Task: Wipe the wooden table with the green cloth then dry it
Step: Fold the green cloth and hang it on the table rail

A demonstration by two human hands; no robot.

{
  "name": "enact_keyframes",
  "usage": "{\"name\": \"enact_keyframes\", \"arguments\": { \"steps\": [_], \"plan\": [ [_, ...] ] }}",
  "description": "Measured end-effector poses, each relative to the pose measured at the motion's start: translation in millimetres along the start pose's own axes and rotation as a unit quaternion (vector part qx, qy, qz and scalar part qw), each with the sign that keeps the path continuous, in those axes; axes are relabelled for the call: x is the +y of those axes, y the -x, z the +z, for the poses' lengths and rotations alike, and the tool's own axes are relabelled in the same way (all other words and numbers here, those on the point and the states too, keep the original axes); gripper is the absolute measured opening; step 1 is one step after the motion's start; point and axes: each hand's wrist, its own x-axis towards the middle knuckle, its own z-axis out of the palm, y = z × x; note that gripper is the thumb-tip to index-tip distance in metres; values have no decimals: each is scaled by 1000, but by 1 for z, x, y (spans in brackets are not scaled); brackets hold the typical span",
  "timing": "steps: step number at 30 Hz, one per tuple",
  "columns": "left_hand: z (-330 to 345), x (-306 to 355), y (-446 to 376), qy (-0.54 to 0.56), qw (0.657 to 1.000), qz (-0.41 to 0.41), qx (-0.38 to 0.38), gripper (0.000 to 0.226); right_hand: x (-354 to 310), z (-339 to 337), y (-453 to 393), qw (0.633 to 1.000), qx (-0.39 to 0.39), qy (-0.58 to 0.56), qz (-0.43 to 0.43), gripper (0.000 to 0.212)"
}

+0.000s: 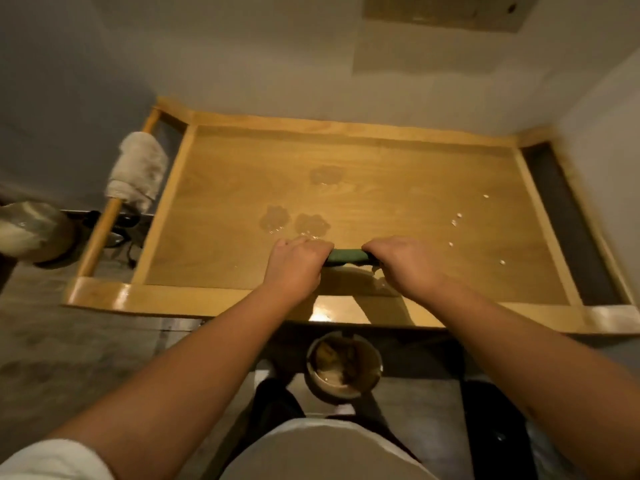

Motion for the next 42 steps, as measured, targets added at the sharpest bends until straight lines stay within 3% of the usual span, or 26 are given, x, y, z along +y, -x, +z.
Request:
{"name": "enact_keyframes", "arguments": {
  "steps": [2,5,8,10,13,17,20,30,32,35,40,42],
  "plan": [
    [26,19,8,4,999,9,-49,43,9,28,28,1000,-8,-8,22,24],
    [63,36,30,-28,987,27,-158,37,11,71,65,994,-100,-19,40,27],
    [87,39,54,-30,979,22,-203,49,7,98,89,985,-152,-59,58,30],
    [90,37,61,-9,981,17,-191,48,9,106,91,984,-131,-97,76,33],
    [87,29,57,46,985,12,-165,30,16,109,84,974,-104,-162,118,31],
    [79,20,37,184,965,-93,-164,28,28,111,69,941,-71,-262,202,32],
    [80,19,22,185,964,-125,-142,27,32,112,56,922,-35,-291,252,30],
    [96,26,8,130,964,-222,-73,30,23,122,33,943,9,-154,296,30],
    [97,27,11,103,977,-181,-45,25,24,120,33,952,14,-111,286,30],
    [95,29,11,33,994,-74,-77,24,23,116,31,970,-38,-57,234,23],
    [86,32,23,-35,994,-25,-102,34,18,112,46,975,-74,-51,204,29],
    [86,35,34,-42,991,-14,-129,49,18,113,57,976,-84,-56,191,40]
  ]
}}
